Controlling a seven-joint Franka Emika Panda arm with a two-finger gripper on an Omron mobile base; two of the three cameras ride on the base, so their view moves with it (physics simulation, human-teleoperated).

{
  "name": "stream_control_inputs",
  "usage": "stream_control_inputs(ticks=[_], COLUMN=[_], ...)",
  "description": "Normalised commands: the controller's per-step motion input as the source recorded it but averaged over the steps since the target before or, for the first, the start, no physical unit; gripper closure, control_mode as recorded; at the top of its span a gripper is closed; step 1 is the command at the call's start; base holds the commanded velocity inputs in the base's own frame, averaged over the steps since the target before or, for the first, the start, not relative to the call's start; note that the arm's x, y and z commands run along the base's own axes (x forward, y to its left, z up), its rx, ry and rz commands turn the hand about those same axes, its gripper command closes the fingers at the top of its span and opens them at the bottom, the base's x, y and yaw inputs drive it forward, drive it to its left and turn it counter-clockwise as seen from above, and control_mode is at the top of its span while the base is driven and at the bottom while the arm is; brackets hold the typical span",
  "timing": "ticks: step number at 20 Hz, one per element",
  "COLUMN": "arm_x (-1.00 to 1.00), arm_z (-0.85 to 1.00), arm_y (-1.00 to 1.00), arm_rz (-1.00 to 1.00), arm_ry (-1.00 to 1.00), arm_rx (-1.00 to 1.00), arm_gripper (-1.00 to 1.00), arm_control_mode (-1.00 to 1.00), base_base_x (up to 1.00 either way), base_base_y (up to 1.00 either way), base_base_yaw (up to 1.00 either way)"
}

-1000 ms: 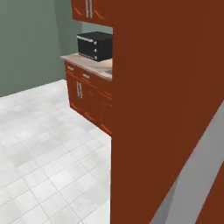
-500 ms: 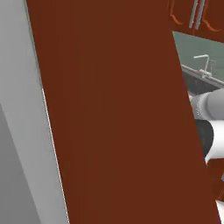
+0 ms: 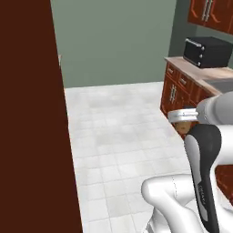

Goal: Take 2 condiments from the cabinet and move them on the counter near the stove.Make sure the condiments are lined up with each other, next to each other.

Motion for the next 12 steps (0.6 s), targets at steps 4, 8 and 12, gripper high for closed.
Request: stream_control_inputs(ticks=[4, 8, 12], arm_x=[0.00, 0.00, 0.00], arm_z=[0.00, 0.00, 0.00], arm_y=[0.00, 0.00, 0.00], arm_rz=[0.00, 0.00, 0.00], arm_ry=[0.00, 0.00, 0.00], arm_rx=[0.00, 0.00, 0.00], arm_gripper=[1.00, 1.00, 1.00], arm_control_mode=[1.00, 1.00, 1.00], base_base_x=[0.00, 0.00, 0.17], base_base_y=[0.32, 0.32, 0.15], base_base_yaw=[0.52, 0.50, 0.48])
